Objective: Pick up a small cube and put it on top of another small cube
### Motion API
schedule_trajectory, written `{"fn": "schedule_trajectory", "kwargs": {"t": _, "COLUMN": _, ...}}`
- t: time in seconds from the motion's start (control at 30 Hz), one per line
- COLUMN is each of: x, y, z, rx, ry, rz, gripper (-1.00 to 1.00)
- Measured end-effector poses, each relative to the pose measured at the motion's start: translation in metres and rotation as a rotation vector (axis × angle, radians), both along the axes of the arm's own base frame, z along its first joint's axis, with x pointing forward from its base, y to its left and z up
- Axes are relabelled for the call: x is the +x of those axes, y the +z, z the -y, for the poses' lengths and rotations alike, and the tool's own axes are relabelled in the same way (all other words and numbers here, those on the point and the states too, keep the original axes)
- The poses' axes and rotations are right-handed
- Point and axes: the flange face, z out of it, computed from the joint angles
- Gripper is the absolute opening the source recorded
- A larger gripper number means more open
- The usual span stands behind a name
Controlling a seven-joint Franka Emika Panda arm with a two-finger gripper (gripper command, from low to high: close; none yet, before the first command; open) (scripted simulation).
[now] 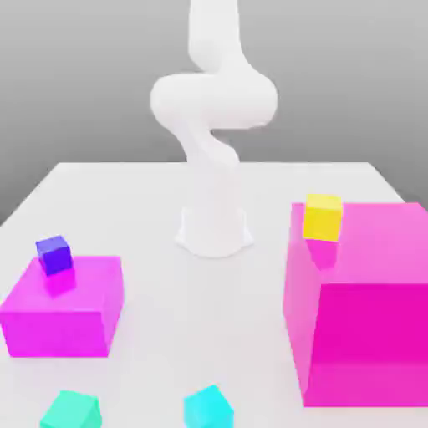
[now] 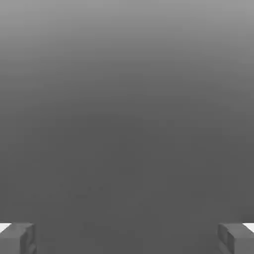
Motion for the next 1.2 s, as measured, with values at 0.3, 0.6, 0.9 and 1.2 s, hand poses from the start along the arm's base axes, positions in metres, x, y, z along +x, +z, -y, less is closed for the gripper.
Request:
{"fn": "schedule_trajectory", "kwargs": {"t": 0.3, "x": 0.094, "y": -0.147, "z": 0.005, "rx": 0.125, "ry": -0.285, "rz": -0.23, "gripper": 0.0}}
{"fn": "schedule_trajectory", "kwargs": {"t": 0.6, "x": 0.132, "y": -0.312, "z": 0.014, "rx": 0.244, "ry": -0.573, "rz": -0.442, "gripper": 0.0}}
{"fn": "schedule_trajectory", "kwargs": {"t": 0.9, "x": 0.116, "y": -0.473, "z": 0.01, "rx": 0.358, "ry": -0.857, "rz": -0.647, "gripper": 0.0}}
{"fn": "schedule_trajectory", "kwargs": {"t": 1.2, "x": 0.114, "y": -0.54, "z": 0.009, "rx": 0.367, "ry": -0.881, "rz": -0.661, "gripper": -1.0}}
